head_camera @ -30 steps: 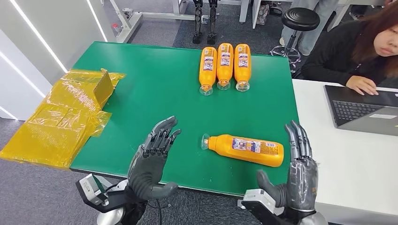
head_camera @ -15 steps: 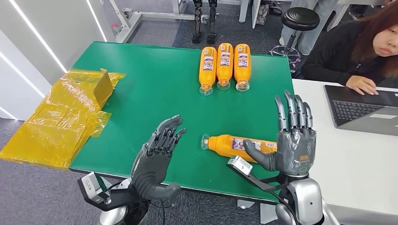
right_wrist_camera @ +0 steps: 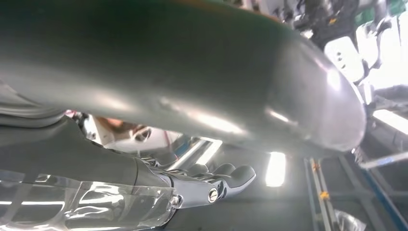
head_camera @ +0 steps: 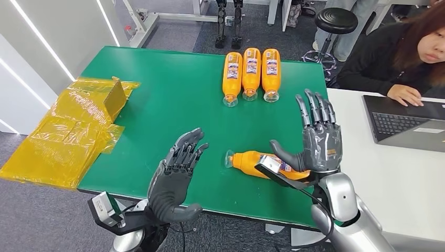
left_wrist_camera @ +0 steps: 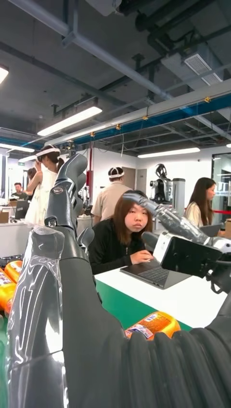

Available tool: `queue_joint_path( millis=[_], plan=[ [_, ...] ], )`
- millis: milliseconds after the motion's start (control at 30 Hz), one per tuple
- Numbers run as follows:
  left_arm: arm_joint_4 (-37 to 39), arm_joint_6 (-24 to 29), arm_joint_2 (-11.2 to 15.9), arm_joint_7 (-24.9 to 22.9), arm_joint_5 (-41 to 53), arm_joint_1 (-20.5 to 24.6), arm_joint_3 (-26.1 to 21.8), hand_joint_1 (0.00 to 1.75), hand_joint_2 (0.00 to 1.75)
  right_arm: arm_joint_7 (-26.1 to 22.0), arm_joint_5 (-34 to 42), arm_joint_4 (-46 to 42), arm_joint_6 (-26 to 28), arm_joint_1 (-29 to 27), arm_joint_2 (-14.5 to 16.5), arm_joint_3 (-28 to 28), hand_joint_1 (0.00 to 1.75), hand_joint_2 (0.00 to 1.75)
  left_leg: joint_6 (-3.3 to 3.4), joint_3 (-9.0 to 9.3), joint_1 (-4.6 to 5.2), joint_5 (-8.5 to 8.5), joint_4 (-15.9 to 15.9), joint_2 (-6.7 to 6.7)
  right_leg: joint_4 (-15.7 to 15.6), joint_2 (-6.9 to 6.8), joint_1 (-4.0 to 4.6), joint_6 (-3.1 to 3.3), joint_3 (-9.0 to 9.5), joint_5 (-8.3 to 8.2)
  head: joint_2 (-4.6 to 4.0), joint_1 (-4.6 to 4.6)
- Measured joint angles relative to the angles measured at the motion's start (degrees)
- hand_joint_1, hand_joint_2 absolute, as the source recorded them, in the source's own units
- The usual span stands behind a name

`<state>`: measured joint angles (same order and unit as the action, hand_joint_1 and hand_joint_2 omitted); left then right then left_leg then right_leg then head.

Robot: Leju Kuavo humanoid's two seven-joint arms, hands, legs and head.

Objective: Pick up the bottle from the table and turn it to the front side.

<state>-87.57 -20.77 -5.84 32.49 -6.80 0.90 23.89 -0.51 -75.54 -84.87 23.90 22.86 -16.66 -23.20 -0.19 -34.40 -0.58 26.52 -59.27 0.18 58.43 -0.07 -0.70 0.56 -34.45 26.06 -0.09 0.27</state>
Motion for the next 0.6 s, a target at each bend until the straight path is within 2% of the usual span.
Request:
queue_joint_path(
  millis=[133, 233, 400, 600],
  plan=[
    [0.5, -0.1, 0.0, 0.0, 0.1, 0.0, 0.0, 0.0, 1.75, -0.8, 10.4, 1.9, -11.4, 1.7, -0.1, -1.7, 0.0, 0.0, 0.0, 0.0, 0.0, 0.0, 0.0, 0.0, 0.0, -0.01, 0.0, 0.0, 0.0, 0.0, 0.0, 0.0],
    [0.8, -0.2, 0.0, 0.1, 0.1, 0.2, 0.0, 0.0, 1.75, -1.0, 13.6, 3.7, -16.0, 3.3, -0.2, -2.8, 0.0, 0.0, 0.0, 0.0, 0.0, -0.01, 0.0, -0.01, 0.0, -0.01, 0.0, 0.0, 0.0, -0.01, 0.0, -0.01],
    [1.2, -0.4, 0.0, 0.1, 0.2, 0.4, 0.0, 0.0, 1.75, -1.2, 15.8, 7.7, -18.4, 7.4, -0.5, -5.1, 0.0, 0.0, 0.0, 0.0, 0.0, -0.01, 0.0, 0.0, 0.0, -0.01, 0.0, 0.0, 0.0, -0.01, 0.0, 0.0],
    [1.7, -1.0, -0.1, 0.0, 0.2, 0.8, 0.0, 0.0, 1.75, -1.0, 17.3, 10.9, -18.8, 10.1, -0.5, -7.3, 0.0, 0.0, 0.0, 0.0, 0.0, -0.01, 0.0, -0.02, 0.0, -0.01, 0.0, 0.0, 0.0, -0.01, 0.0, -0.01]
  ],
)
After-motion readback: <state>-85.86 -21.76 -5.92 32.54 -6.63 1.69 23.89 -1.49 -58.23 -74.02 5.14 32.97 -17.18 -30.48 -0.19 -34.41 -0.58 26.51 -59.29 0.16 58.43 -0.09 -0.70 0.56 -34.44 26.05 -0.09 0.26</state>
